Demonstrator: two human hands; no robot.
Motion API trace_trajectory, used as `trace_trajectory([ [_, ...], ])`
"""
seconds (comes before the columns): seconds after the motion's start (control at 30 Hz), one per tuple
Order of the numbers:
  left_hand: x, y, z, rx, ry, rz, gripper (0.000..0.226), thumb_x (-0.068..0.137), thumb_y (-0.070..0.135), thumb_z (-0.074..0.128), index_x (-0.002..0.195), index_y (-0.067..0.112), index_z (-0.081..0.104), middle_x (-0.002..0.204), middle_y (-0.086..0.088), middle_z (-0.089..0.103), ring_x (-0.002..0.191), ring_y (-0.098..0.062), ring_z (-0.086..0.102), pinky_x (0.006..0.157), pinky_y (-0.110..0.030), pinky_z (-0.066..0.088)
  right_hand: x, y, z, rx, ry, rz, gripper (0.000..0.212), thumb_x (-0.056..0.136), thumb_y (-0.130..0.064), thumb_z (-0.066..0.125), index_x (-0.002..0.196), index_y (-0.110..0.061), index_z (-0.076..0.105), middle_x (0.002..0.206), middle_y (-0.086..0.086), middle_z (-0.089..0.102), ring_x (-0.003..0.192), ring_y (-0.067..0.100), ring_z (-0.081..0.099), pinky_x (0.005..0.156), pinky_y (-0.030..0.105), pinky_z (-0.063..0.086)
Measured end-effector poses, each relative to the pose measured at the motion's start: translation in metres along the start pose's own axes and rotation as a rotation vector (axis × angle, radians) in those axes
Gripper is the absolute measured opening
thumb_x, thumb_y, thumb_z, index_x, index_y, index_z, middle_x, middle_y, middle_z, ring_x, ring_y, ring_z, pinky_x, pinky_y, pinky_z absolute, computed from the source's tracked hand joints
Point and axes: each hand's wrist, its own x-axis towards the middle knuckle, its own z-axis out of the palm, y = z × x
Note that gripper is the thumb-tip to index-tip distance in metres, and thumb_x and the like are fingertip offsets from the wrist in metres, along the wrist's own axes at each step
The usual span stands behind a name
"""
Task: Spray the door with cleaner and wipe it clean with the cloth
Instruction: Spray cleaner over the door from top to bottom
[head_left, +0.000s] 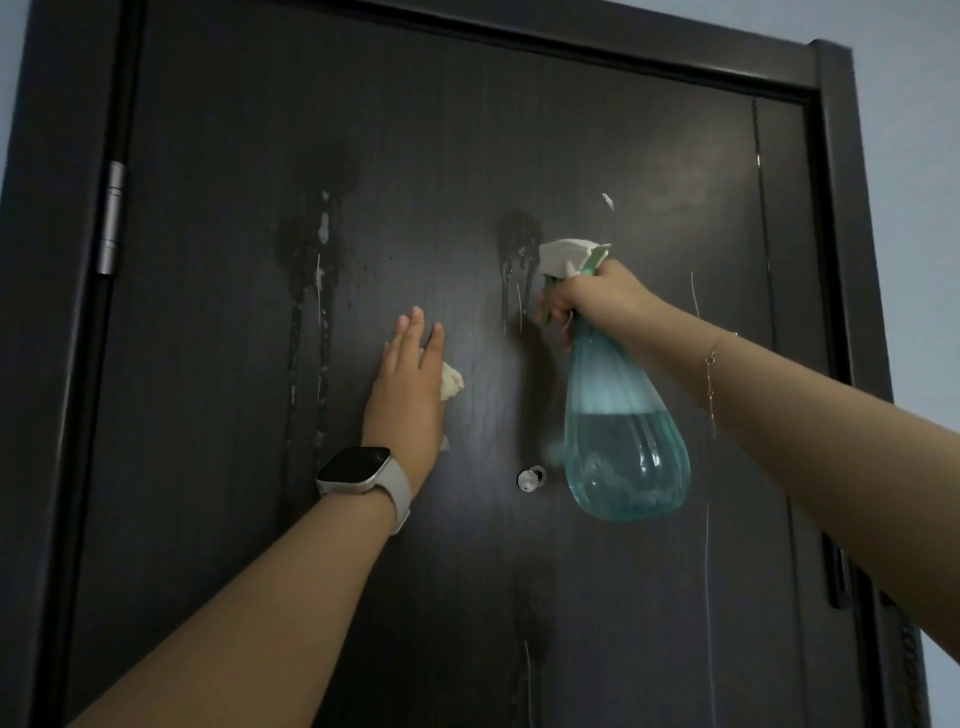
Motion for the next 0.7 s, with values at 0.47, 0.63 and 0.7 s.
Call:
trace_trajectory([
  [0.47,0.001,0.001,-0.003,-0.012,-0.065,0.009,0.082,0.087,-0.003,0.063,0.154,0.009,0.017,0.163,-0.011,-0.002,0.150,-0.027,-0.005,0.121,-0.038,0.006,-0.036,0.018,-0.019,-0.060,0.040,0.101,0.044,0.043,-0.011,0.057,0.080,0.012,0.063,0.079,0.021,0.062,0.062,0.023,0.049,0.061,0.036,0.040],
  [0.63,-0.006,0.013,-0.009,-0.120,0.063,-0.023,0.065,0.090,-0.004,0.058,0.149,0.009,0.034,0.161,-0.008,0.016,0.149,-0.024,0.011,0.119,-0.038,0.020,-0.047,0.027,-0.058,-0.054,0.081,0.105,0.020,0.068,0.007,0.054,0.084,0.011,0.064,0.088,0.024,0.067,0.048,0.021,0.052,0.050,0.027,0.045],
  [0.7,-0.014,0.033,-0.008,-0.157,0.128,0.047,0.064,0.087,-0.005,0.060,0.146,0.009,0.039,0.159,-0.008,0.024,0.148,-0.024,0.017,0.116,-0.032,0.021,-0.044,0.034,-0.080,-0.061,0.089,0.104,0.023,0.069,0.008,0.053,0.090,0.013,0.063,0.088,0.022,0.065,0.049,0.023,0.052,0.047,0.026,0.045],
])
